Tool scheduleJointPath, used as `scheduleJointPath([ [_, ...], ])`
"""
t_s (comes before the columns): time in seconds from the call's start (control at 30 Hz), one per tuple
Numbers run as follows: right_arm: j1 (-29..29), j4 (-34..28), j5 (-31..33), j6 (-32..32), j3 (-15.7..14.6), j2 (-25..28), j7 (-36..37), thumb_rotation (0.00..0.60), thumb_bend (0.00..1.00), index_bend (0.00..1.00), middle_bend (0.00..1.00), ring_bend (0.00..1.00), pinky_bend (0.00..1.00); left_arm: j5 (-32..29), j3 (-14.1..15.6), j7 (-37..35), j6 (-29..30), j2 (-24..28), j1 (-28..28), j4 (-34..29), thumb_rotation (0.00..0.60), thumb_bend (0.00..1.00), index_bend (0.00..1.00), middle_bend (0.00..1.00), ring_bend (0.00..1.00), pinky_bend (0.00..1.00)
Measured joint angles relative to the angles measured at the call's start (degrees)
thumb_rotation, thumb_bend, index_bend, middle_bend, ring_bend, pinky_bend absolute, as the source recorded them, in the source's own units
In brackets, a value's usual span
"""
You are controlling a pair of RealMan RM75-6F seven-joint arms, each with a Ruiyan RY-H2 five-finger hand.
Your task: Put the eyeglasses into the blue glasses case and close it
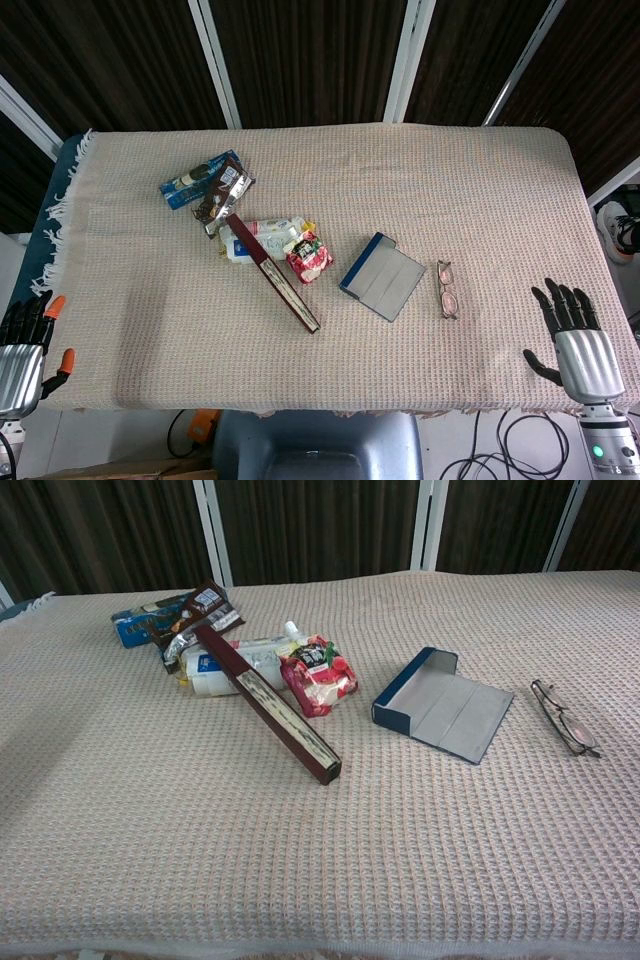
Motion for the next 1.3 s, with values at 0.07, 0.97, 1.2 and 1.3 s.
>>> scheduleJointPath([
  [0.07,0.0,0.0,0.2,-0.7,0.3,0.0,-0.1,0.600,0.34,0.09,0.00,0.00,0.00,0.0,0.0,0.0,0.0,0.0,0.0,0.0,0.600,0.42,0.00,0.00,0.00,0.05],
  [0.97,25.8,17.8,0.9,-40.4,7.0,-3.6,-3.7,0.600,0.59,0.36,0.00,0.00,0.00,-1.6,-0.9,0.6,-2.4,-0.3,-1.5,-0.2,0.600,0.42,0.00,0.00,0.00,0.05],
  [1.2,28.7,18.5,4.5,-45.5,7.3,-6.1,-9.1,0.600,0.59,0.38,0.00,0.00,0.00,-1.5,-0.9,0.4,-2.4,-0.2,-1.7,-0.2,0.600,0.42,0.00,0.00,0.00,0.05],
  [1.3,29.9,19.1,6.6,-47.5,7.5,-7.6,-10.6,0.600,0.59,0.38,0.00,0.00,0.00,-1.4,-0.8,0.3,-2.4,-0.2,-1.6,-0.1,0.600,0.42,0.00,0.00,0.00,0.05],
])
